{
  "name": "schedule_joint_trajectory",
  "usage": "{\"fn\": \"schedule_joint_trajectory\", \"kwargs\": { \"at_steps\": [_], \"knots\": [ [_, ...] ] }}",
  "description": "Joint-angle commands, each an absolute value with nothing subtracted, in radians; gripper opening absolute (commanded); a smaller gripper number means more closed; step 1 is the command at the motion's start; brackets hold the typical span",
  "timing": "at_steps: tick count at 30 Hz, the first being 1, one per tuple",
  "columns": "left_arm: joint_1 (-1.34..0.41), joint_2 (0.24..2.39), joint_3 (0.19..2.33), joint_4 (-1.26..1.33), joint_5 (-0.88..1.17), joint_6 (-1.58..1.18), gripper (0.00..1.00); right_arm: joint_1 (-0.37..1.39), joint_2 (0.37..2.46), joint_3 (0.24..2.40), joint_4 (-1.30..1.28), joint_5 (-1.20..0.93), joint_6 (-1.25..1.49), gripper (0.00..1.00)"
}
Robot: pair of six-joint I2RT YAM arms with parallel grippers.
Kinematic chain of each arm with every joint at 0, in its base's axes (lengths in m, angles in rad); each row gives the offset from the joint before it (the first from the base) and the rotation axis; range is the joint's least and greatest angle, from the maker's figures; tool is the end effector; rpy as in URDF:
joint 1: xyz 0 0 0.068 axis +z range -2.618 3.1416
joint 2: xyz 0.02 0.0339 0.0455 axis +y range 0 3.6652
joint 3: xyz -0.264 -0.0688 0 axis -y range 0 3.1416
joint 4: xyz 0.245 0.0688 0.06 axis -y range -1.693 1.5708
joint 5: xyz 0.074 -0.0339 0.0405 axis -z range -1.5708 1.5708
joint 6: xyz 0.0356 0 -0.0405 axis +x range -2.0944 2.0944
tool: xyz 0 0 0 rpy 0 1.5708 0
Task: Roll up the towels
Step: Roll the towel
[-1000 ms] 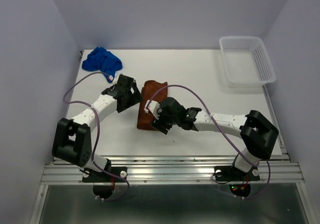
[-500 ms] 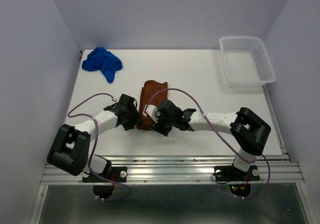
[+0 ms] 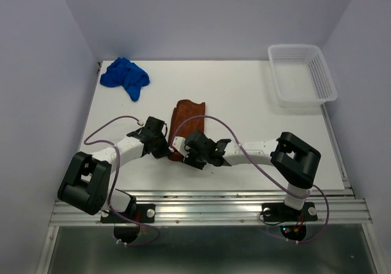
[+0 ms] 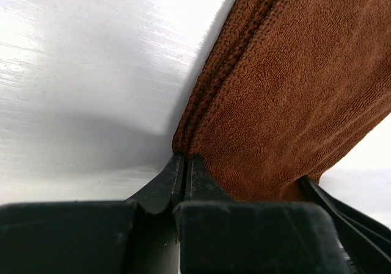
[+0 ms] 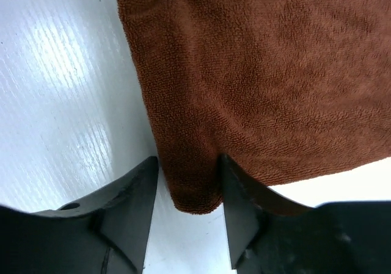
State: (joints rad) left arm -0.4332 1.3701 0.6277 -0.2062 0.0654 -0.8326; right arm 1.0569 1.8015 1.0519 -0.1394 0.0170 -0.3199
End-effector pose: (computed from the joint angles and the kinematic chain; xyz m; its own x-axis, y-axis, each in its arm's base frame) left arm 0.2280 -0.1080 0.1618 -0.8317 -0.4285 -0.3529 -0.2404 0.8510 -0.4668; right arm 0.1822 0.3216 0.1624 -0.0902 -0.7993 -0.5941 -0.9416 0.2628 -0.2107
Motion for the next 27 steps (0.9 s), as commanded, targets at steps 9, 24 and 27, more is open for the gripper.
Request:
{"fn": "schedule_joint_trajectory", "kwargs": {
  "at_steps": [9, 24, 27],
  "knots": [
    [-0.44, 1.293, 0.666, -0.302, 0.057, -0.847, 0.34, 1.089, 1.763, 1.071, -0.147, 0.084, -0.184, 0.17],
    [-0.431, 1.19, 0.739, -0.44, -0.044, -0.838, 0.77, 0.962, 1.755, 1.147, -0.249, -0.185, 0.248, 0.12],
    [-0.426, 1.183, 0.736, -0.451, -0.049, -0.836, 0.78, 0.934, 1.755, 1.152, -0.239, -0.276, 0.281, 0.13]
  ]
}}
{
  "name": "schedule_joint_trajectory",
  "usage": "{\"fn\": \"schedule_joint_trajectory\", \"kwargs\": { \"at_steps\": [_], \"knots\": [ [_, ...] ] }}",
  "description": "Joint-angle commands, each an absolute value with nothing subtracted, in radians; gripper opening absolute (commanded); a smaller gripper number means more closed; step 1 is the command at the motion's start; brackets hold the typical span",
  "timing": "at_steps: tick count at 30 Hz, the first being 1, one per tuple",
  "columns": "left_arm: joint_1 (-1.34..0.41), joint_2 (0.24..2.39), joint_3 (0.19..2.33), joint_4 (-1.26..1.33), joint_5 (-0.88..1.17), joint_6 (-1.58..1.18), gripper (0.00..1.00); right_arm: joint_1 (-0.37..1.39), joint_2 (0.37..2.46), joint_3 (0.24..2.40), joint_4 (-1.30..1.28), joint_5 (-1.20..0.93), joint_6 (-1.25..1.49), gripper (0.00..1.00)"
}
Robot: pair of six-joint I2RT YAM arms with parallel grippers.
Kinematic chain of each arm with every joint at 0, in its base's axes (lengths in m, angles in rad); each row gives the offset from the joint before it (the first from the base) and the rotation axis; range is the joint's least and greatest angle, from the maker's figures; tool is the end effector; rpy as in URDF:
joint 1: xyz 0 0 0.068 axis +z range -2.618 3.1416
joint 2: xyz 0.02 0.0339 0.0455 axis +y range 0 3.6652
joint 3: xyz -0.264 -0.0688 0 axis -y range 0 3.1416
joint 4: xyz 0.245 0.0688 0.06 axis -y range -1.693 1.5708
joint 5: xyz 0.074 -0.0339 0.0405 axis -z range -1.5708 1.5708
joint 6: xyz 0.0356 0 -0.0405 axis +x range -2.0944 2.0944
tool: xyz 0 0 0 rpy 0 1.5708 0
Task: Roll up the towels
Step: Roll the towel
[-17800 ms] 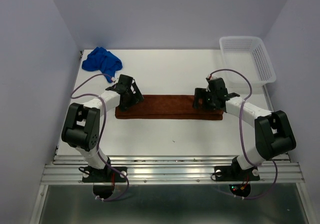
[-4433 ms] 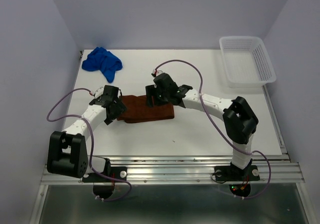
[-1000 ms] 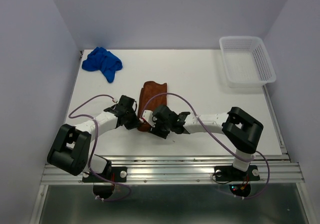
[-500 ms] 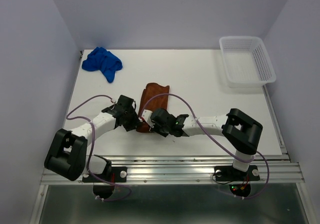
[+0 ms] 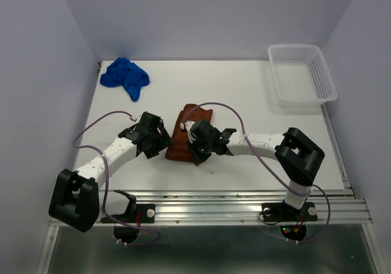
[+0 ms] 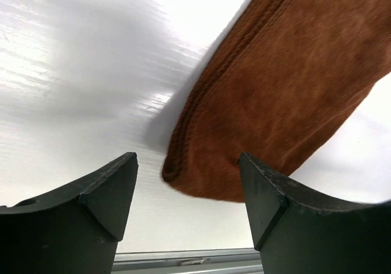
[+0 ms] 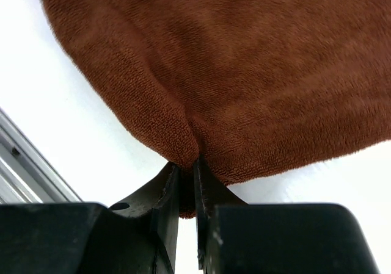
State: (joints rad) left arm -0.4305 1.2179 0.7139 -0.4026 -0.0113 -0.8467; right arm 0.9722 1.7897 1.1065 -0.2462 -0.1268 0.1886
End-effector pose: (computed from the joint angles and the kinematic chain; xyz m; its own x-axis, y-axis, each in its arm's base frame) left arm 0.2181 -0.0997 0.2092 -0.7819 -0.4652 -0.4150 -0.2638 0.8501 -0.4559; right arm 0.2051 0.3087 0.1755 -0.6051 -0.5571 -0.5687 -0.7622 0.6118 0.2117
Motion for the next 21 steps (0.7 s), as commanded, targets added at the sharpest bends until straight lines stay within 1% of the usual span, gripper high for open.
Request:
{"fn": "schedule_joint_trajectory", "kwargs": {
  "at_steps": [1, 3, 4, 5, 7, 10, 11, 18, 21],
  "knots": [
    [-0.426, 1.181, 0.735, -0.451, -0.048, -0.838, 0.8, 0.913, 1.755, 1.149, -0.224, -0.294, 0.294, 0.12],
    [-0.426, 1.167, 0.724, -0.43, -0.028, -0.836, 0.8, 0.887, 1.766, 1.14, -0.213, -0.366, 0.334, 0.13],
    [-0.426, 1.163, 0.719, -0.416, -0.006, -0.827, 0.83, 0.862, 1.773, 1.135, -0.2, -0.388, 0.368, 0.13],
    [-0.426, 1.155, 0.709, -0.385, 0.02, -0.819, 0.84, 0.85, 1.781, 1.132, -0.196, -0.418, 0.379, 0.13],
    [-0.426, 1.149, 0.698, -0.365, 0.052, -0.811, 0.85, 0.832, 1.81, 1.137, -0.198, -0.431, 0.402, 0.13],
    [-0.426, 1.134, 0.672, -0.33, 0.086, -0.798, 0.87, 0.793, 1.85, 1.152, -0.195, -0.508, 0.468, 0.11],
    [-0.426, 1.126, 0.658, -0.316, 0.093, -0.792, 0.87, 0.772, 1.859, 1.157, -0.195, -0.555, 0.477, 0.11],
    [-0.426, 1.088, 0.601, -0.265, 0.12, -0.778, 0.88, 0.681, 1.924, 1.175, -0.189, -0.667, 0.586, 0.1],
    [-0.426, 1.086, 0.571, -0.215, 0.162, -0.747, 0.88, 0.672, 1.95, 1.192, -0.187, -0.695, 0.607, 0.1]
  ]
}}
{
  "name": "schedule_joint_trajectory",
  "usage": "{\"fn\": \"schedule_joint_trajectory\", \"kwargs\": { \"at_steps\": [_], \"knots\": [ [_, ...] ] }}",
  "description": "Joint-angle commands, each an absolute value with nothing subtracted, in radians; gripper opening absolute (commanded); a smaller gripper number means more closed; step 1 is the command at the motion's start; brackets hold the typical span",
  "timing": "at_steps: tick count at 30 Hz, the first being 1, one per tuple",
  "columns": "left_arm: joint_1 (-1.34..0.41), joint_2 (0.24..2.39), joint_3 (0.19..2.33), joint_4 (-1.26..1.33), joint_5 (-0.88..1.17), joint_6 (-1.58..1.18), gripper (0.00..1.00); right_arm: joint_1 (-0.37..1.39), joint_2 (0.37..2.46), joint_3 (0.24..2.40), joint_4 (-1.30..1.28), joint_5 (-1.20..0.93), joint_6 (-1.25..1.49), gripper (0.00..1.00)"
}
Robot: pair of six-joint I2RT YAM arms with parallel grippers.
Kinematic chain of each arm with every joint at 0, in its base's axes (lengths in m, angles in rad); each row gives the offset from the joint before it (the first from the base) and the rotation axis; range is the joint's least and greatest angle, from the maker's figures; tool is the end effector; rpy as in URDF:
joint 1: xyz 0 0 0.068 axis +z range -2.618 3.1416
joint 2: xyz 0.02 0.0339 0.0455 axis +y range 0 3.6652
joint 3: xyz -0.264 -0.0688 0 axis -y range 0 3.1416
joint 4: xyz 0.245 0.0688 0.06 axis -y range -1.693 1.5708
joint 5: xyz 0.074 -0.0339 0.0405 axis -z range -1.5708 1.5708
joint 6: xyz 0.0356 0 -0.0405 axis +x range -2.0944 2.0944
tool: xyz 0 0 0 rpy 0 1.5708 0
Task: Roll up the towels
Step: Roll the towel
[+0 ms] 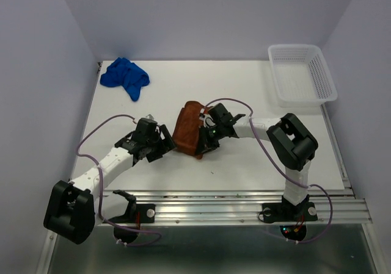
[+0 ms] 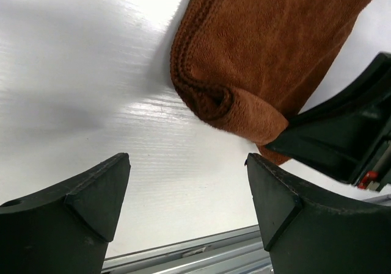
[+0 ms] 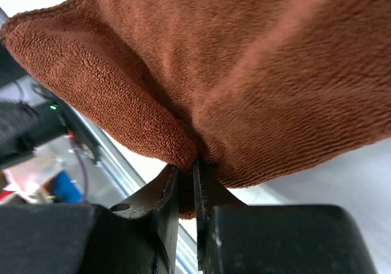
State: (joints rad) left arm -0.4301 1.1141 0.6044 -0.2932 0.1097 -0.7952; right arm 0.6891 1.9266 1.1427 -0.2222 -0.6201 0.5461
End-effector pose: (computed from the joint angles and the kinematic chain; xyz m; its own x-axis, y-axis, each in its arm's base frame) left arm 0.2008 -0.0964 0.2046 -0.8031 -0.4124 -0.4301 -0.1283 0.8245 -0.5511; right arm 0.2824 0.2595 0.1435 -0.9506 -0.2355 -0.2024 -0.3087 0.6467 0.6974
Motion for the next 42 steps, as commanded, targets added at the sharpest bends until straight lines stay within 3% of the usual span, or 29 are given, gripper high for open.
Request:
{"fn": "schedule_joint_trajectory", "kwargs": {
  "at_steps": [1, 16, 20, 24, 34, 39, 42],
  "knots": [
    [-0.426, 1.088, 0.566, -0.209, 0.164, -0.742, 0.88, 0.663, 1.956, 1.193, -0.189, -0.701, 0.614, 0.1],
    [-0.426, 1.275, 0.641, -0.081, 0.107, -0.729, 0.88, 0.632, 2.017, 1.227, -0.199, -0.735, 0.621, 0.12],
    [-0.422, 1.356, 0.69, -0.127, 0.058, -0.718, 0.79, 0.632, 2.028, 1.235, -0.201, -0.739, 0.608, 0.13],
    [-0.423, 1.399, 0.709, -0.126, 0.052, -0.709, 0.76, 0.632, 2.04, 1.239, -0.215, -0.729, 0.588, 0.14],
    [-0.422, 1.525, 0.756, -0.132, 0.017, -0.729, 0.57, 0.632, 1.971, 1.321, -0.374, -0.578, 0.385, 0.39],
    [-0.423, 1.568, 0.778, -0.144, 0.015, -0.724, 0.56, 0.653, 1.815, 1.318, -0.41, -0.451, 0.25, 0.51],
    [-0.423, 1.574, 0.785, -0.156, 0.015, -0.713, 0.56, 0.698, 1.752, 1.313, -0.419, -0.335, 0.159, 0.53]
  ]
}}
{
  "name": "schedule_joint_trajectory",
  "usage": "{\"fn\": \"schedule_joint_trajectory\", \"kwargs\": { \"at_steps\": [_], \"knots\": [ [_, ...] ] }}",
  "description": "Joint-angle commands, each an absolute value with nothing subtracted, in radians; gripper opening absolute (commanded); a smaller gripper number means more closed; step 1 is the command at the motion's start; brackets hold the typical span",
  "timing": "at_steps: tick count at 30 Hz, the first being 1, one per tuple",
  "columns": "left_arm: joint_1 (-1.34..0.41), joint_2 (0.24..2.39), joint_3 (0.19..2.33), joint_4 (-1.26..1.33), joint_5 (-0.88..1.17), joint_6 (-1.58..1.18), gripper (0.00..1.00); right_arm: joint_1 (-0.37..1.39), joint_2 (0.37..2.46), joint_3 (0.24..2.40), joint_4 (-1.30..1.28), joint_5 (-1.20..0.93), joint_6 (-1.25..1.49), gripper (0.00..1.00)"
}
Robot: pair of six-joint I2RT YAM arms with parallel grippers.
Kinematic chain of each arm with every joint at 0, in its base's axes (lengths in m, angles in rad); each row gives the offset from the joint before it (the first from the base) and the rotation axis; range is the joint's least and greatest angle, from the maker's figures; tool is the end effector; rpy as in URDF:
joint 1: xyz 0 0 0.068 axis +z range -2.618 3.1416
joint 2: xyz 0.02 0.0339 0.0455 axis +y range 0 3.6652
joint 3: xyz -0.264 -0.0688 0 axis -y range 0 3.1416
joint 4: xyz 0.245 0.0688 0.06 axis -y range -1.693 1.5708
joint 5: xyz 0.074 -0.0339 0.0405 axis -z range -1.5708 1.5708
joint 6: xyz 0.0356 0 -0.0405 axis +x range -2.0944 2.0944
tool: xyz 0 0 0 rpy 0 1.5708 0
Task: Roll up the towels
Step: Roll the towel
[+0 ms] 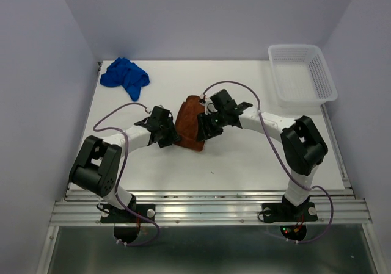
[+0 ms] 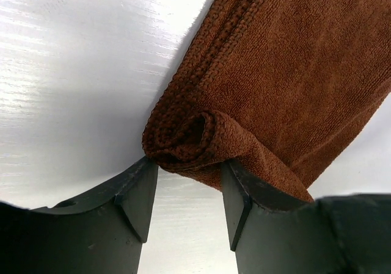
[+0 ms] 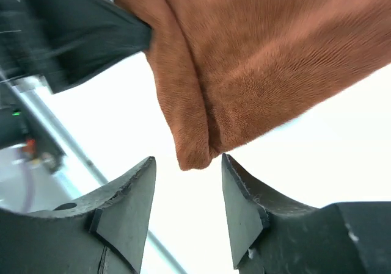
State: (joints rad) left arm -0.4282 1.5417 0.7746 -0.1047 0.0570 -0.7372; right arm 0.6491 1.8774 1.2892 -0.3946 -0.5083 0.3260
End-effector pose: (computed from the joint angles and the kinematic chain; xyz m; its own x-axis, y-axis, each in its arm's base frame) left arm 0.2728 -0.1268 0.1667 -0.8167 -0.3650 -0.4471 -0.1365 0.8748 -0.4648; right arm 0.3043 0.2526 0.1917 -0.8659 -0.3059 -0.3958 -0.4917 0.6657 0.5613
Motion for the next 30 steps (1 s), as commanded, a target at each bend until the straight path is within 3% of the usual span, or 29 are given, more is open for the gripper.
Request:
{"fn": "schedule_joint_trajectory", "kwargs": {
  "at_steps": [1, 10, 18, 23, 30],
  "knots": [
    [-0.423, 1.574, 0.785, -0.16, 0.017, -0.71, 0.56, 0.725, 1.743, 1.315, -0.428, -0.313, 0.129, 0.53],
    [-0.423, 1.569, 0.799, -0.189, 0.031, -0.712, 0.56, 0.9, 1.72, 1.275, -0.338, 0.029, -0.173, 0.52],
    [-0.423, 1.557, 0.792, -0.193, 0.034, -0.723, 0.56, 0.922, 1.782, 1.221, -0.229, 0.069, -0.227, 0.51],
    [-0.423, 1.568, 0.796, -0.196, 0.04, -0.724, 0.56, 0.954, 1.792, 1.163, -0.163, 0.087, -0.252, 0.42],
    [-0.423, 1.574, 0.793, -0.199, 0.043, -0.73, 0.56, 0.963, 1.812, 1.083, -0.06, 0.195, -0.235, 0.42]
  ]
}}
